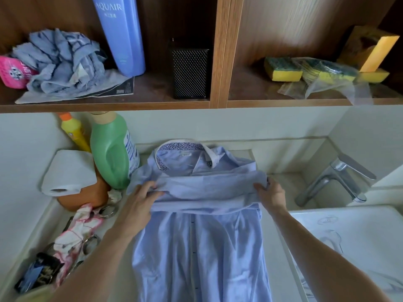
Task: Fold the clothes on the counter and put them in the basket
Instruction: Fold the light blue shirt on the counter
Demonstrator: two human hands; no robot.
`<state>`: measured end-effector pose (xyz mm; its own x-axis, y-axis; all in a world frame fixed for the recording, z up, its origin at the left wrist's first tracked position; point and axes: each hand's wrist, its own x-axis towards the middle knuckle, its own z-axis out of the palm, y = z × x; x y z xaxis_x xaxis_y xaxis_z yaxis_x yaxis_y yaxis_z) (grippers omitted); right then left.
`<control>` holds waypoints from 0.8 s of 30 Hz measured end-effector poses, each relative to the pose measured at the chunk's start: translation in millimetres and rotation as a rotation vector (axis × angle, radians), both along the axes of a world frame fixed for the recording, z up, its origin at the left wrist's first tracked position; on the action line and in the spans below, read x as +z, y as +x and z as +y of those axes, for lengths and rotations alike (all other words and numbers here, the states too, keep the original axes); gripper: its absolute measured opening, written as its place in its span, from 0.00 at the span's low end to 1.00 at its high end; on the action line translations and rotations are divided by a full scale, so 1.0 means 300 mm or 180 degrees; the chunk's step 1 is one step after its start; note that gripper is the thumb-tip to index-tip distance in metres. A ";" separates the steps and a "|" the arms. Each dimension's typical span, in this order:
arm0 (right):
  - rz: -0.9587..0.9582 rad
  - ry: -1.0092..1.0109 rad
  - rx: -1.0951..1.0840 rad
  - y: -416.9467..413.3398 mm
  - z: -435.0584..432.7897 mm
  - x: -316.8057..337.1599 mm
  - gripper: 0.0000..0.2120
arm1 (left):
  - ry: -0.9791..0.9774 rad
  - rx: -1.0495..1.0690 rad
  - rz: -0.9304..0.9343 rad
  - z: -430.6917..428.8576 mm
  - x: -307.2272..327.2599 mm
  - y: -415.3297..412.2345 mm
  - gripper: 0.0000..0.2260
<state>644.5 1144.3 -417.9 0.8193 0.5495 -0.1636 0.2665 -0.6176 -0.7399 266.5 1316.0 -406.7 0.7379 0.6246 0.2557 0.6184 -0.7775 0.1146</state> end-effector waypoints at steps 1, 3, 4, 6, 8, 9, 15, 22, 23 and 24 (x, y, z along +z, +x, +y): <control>-0.0079 0.0023 -0.0017 0.009 0.009 0.001 0.13 | -0.0066 -0.0020 0.0156 0.012 -0.002 -0.009 0.30; -0.0051 -0.0338 0.0113 0.022 0.034 -0.014 0.21 | -0.0304 -0.0125 0.0717 0.012 0.008 -0.015 0.17; 0.0038 -0.0522 0.0149 0.029 0.051 -0.026 0.25 | -0.0551 -0.0113 0.0975 0.013 0.020 -0.010 0.11; 0.0257 -0.0470 0.0047 0.024 0.081 -0.018 0.30 | -0.1099 -0.0001 0.1156 0.012 0.056 0.011 0.17; -0.0067 -0.0303 -0.0080 0.018 0.117 0.006 0.31 | -0.1406 0.0304 0.0462 0.028 0.076 0.025 0.28; -0.0519 -0.0327 -0.0046 0.018 0.134 0.016 0.29 | -0.1315 0.0416 0.0096 0.044 0.072 0.030 0.27; -0.1443 -0.0025 0.1434 -0.040 0.315 0.037 0.12 | -0.0772 0.0956 -0.0368 0.099 0.012 0.097 0.19; -0.1099 -0.0752 0.1521 -0.178 0.572 0.043 0.31 | -0.1115 0.1429 -0.0171 0.247 0.085 0.277 0.25; -0.1095 -0.0876 0.1541 -0.155 0.593 0.039 0.28 | -0.1174 0.1496 -0.0147 0.272 0.096 0.295 0.25; -0.1078 -0.0932 0.1572 -0.125 0.608 0.036 0.23 | -0.1277 0.1554 -0.0148 0.297 0.100 0.311 0.26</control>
<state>607.1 1326.7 -407.1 0.5150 0.8455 -0.1411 0.7579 -0.5260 -0.3859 359.9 1405.1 -376.6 0.3376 0.9403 -0.0431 0.8783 -0.2982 0.3738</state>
